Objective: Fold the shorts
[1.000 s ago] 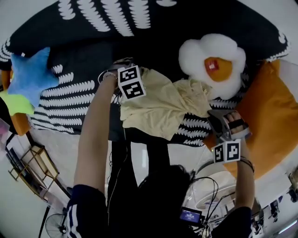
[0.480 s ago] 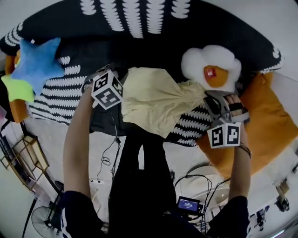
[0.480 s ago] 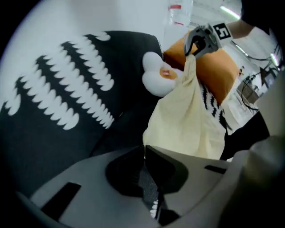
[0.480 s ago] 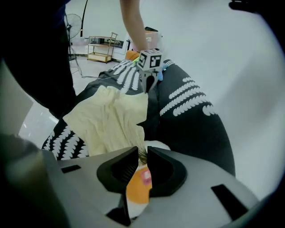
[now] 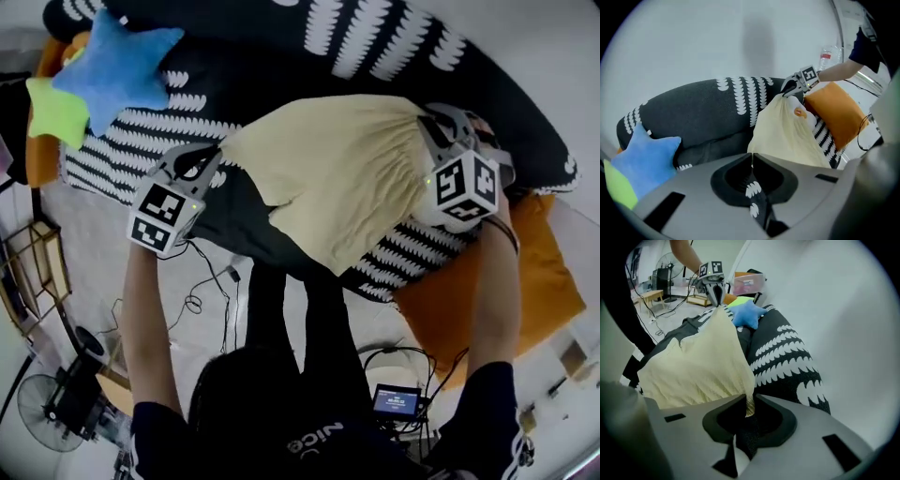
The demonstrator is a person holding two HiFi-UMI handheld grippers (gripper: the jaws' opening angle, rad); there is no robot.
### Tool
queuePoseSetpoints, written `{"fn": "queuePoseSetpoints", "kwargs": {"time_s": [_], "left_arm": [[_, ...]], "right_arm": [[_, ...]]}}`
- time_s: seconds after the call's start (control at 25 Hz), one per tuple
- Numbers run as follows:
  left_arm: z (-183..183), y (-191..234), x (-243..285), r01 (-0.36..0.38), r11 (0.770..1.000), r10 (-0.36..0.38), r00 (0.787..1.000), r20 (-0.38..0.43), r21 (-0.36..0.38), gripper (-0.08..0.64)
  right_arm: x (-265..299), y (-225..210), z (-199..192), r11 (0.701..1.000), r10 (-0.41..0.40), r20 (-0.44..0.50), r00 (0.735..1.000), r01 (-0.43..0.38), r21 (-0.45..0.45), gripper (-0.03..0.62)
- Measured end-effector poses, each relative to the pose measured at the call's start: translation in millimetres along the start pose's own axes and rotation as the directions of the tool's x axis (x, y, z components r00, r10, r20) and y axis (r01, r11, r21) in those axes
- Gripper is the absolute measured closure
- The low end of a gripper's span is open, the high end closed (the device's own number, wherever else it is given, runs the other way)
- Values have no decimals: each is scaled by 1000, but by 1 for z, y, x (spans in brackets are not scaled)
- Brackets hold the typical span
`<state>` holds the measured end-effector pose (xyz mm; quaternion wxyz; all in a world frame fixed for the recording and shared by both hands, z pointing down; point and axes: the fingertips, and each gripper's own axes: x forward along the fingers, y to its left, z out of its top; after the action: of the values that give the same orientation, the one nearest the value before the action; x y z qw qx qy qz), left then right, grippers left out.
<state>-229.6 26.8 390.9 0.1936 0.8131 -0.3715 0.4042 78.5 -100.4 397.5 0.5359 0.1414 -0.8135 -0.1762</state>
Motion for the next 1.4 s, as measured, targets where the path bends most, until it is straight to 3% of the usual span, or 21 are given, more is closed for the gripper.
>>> {"fn": "queuePoseSetpoints", "kwargs": {"time_s": [0.12,0.24,0.4,0.6,0.76,0.88,1.04,1.16,1.32,1.36,1.4], "left_arm": [[-15,-15,-12,-32,999,34,999,33,-39,546],[-26,-55,-20,13,999,-11,999,45,-51,545],[-53,-128,-18,121,989,-121,993,3,-82,545],[-81,-206,-9,197,975,-203,978,-58,-100,545],[-101,-267,-2,279,960,-276,954,-117,13,545],[-119,-315,7,354,929,-333,927,-175,107,545],[-142,-364,32,381,914,-346,912,-221,141,545],[-151,-390,55,382,898,-326,910,-256,217,545],[-157,-415,78,442,835,-348,886,-308,327,541],[-159,-422,82,469,811,-361,872,-332,350,528],[-163,-429,85,502,786,-379,852,-361,360,466]], "right_arm": [[5,8,8,997,18,14,1000,-17,-77,528],[-9,30,8,978,69,44,997,-59,-199,528],[-28,74,-18,925,171,22,985,-153,-348,524],[-37,120,-56,860,263,-60,963,-263,-438,531],[-28,144,-80,817,301,-139,943,-330,-472,534],[-25,166,-95,795,323,-184,928,-372,-480,534],[-21,191,-120,762,332,-252,909,-416,-496,535],[-20,203,-139,769,336,-308,890,-448,-456,515],[-19,215,-154,777,351,-365,862,-486,-400,373],[-20,218,-157,786,349,-366,863,-482,-386,343],[-22,221,-159,797,349,-364,864,-477,-370,334]]}}
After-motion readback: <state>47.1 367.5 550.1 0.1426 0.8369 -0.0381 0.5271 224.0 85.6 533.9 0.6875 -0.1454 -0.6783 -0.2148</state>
